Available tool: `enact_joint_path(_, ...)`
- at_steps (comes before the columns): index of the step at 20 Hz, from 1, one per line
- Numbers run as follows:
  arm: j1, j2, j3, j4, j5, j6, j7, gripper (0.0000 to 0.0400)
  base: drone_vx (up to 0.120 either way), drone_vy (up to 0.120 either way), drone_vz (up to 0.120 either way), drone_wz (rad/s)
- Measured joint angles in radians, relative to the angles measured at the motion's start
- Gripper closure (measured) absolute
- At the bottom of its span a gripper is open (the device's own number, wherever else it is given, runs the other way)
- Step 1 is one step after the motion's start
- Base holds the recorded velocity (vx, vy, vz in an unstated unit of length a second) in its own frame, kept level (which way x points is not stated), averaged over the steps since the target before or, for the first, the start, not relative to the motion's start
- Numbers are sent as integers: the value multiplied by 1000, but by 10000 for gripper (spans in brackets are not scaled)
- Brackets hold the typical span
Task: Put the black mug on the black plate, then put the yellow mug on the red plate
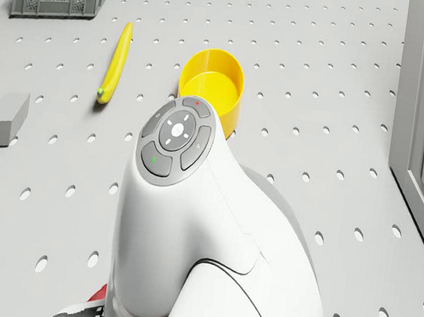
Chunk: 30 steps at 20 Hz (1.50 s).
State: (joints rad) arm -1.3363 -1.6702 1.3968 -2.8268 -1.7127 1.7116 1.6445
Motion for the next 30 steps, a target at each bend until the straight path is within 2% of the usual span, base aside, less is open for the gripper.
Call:
enact_joint_path(8, 21, 21, 1, 22, 4, -11, -111, 295, 60, -20, 0, 0)
enact_joint_path(16, 25, 34, -3, 27, -2, -20, -120, 299, 0, -20, 0, 0)
enact_joint_path(24, 10, 45, -86, 46, -80, 2, -138, 301, 0, 0, 0, 0)
enact_joint_path(27, 5, 49, -111, 52, -105, 8, -140, 154, 0, 0, 0, 0)
enact_joint_path(30, 9, 53, -102, 50, -98, 1, -143, 73, 0, 0, 0, 0)
